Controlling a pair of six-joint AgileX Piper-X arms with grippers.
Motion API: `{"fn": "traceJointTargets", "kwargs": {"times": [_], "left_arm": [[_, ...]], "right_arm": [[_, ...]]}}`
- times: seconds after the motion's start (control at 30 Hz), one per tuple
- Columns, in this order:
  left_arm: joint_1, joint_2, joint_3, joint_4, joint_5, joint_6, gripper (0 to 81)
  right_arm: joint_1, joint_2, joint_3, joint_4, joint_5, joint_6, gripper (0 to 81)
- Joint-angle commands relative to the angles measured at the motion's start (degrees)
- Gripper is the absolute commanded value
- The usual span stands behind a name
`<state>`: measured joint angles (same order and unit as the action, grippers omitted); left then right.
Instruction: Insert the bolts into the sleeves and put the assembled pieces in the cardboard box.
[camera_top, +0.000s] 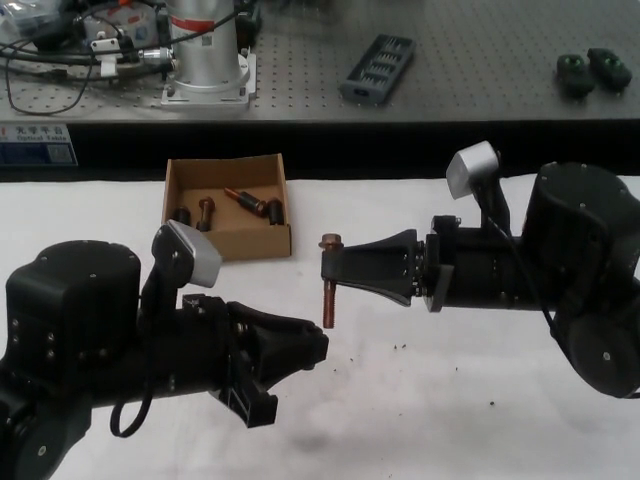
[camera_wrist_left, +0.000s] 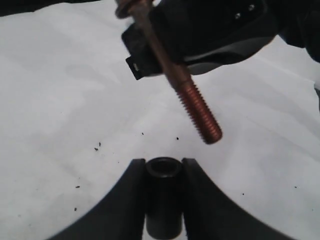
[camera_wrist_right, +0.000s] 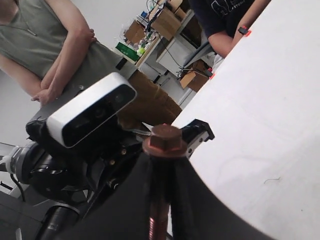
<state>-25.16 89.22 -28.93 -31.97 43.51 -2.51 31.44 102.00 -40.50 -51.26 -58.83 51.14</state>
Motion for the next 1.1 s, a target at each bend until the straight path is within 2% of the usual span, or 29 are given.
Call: {"fn": "traceJointTargets", "kwargs": {"times": [0.0, 0.3, 0.7, 1.07], "left_arm": [[-0.17, 0.0, -0.75, -1.07, 0.69, 4.28, 0.6], [-0.17, 0.0, -0.75, -0.03, 3.23, 8.59, 0.6], [-0.3, 0.0, -0.75, 0.22, 7.76, 8.35, 0.6], [-2.17, 0.0, -0.75, 0.22, 6.37, 5.78, 0.6]], "right_arm": [[0.07, 0.07, -0.62, -0.05, 0.01, -0.87, 4.3], [0.07, 0.58, -0.62, 1.68, 0.01, -2.35, 4.3], [0.07, 1.46, -0.62, 1.68, 0.01, -2.35, 4.3], [0.07, 1.43, -0.62, 1.68, -1.9, -2.35, 4.3]]}}
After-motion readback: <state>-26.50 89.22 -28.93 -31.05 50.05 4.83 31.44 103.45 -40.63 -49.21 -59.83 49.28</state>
